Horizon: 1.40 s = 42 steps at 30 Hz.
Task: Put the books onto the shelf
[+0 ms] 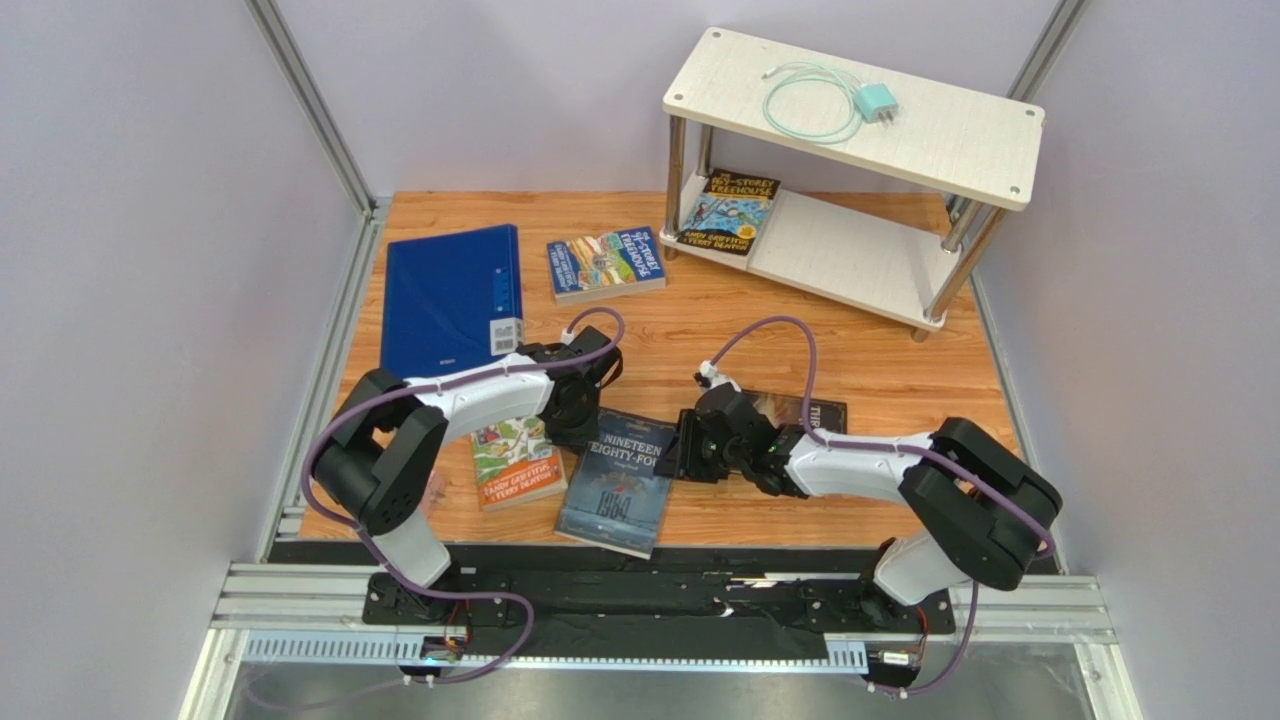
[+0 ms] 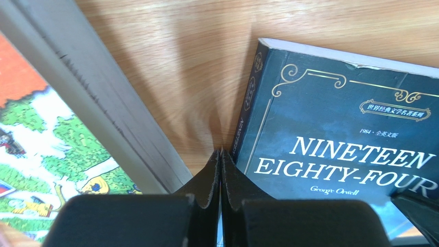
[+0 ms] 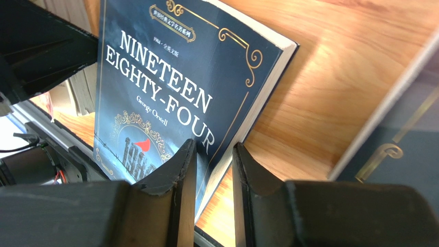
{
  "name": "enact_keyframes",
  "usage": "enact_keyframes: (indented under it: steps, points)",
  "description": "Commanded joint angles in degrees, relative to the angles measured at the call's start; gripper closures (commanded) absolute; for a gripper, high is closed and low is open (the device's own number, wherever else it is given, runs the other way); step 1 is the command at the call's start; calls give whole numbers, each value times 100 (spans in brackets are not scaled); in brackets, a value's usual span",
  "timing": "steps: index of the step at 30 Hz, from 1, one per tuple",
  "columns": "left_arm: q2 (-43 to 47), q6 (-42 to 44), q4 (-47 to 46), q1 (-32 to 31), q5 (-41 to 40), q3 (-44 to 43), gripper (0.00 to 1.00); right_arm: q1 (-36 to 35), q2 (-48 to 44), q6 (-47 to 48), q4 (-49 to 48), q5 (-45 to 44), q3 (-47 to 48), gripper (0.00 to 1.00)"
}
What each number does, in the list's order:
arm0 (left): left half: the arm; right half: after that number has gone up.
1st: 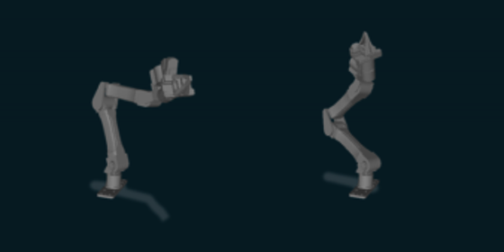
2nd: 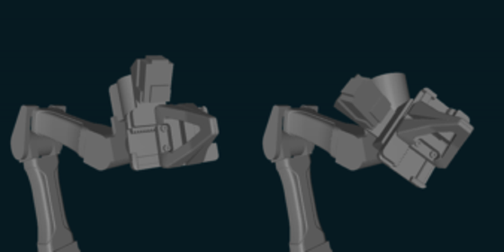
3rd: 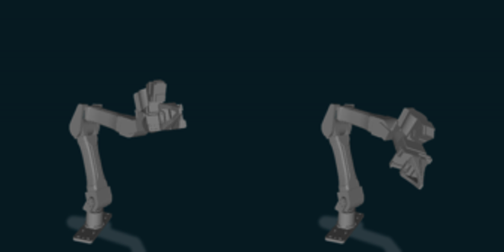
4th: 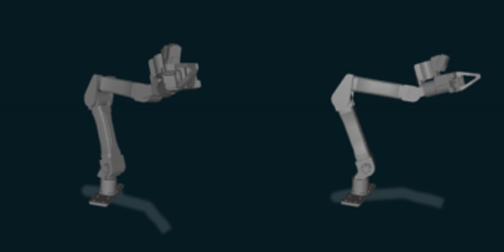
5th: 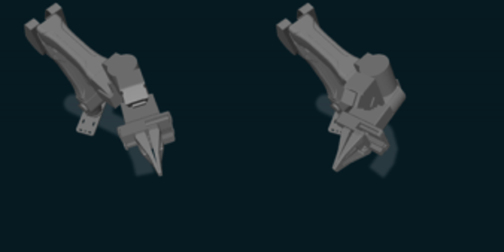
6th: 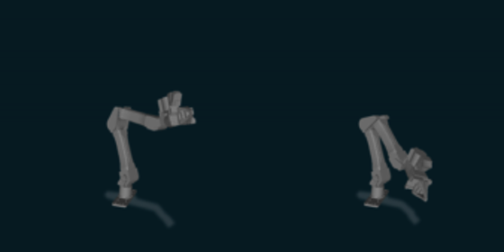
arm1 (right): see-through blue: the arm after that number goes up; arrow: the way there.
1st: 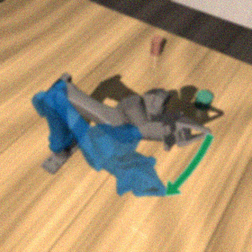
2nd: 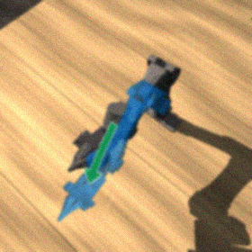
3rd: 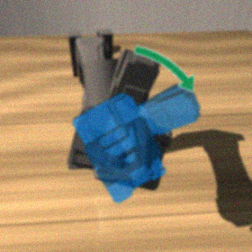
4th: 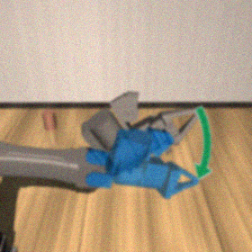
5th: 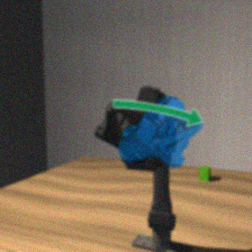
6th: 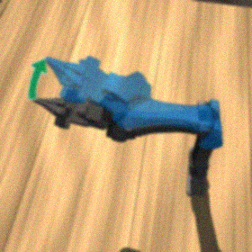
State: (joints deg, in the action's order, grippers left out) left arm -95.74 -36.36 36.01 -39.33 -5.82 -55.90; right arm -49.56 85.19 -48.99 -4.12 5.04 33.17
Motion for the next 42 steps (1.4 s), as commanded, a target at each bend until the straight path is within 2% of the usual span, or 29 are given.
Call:
enact_keyframes:
  steps: [1, 9, 13, 16, 25, 28, 31, 32, 33, 34, 35, 38, 40, 42]
  points:
    - [-164, -108, -340, -154, 424, -62, 100, -343, 69, 74, -1328, 463, 287, 75]
    - [-190, -108, -349, -163, 415, -96, 100, -388, -257, 180, -1556, 392, 217, 71]
    - [-243, -108, -349, -171, 433, -140, 100, -388, -336, 83, -2257, 516, -107, 71]
    - [-304, -108, -367, -180, 442, -158, 100, -396, -415, 48, -2427, 498, -188, 70]
    - [-366, -100, -402, -206, 468, -237, 100, -423, 242, 65, -2217, 621, 242, 59]
    - [-322, -91, -358, -215, 416, -246, 100, -423, 428, 13, -2259, 709, 313, 63]
    - [-191, -47, -235, -206, 232, -246, 100, -423, 464, 12, -2365, 674, 217, 81]
    - [-129, -29, -183, -206, 127, -246, 96, -423, 351, 56, -2322, 622, 199, 100]
    - [-59, 6, -51, -206, 21, -255, 86, -423, 280, 100, -2200, 421, 199, 100]
    - [194, 76, -15, -206, -145, -237, 67, -397, 218, 161, -2016, 367, 199, 100]
    - [353, 102, 2, -206, -234, -202, 38, -379, 70, 319, -1944, 314, 199, 100]
    - [1170, 260, -24, -206, -480, -97, 10, -134, -151, 530, -1768, 374, 173, 100]
    - [1757, 523, -164, -215, -516, -35, 2, 181, -379, 759, -1933, 804, 111, 100]
    - [2085, 743, -409, -198, -499, 70, 0, 402, -616, 943, -2040, 1356, 84, 100]
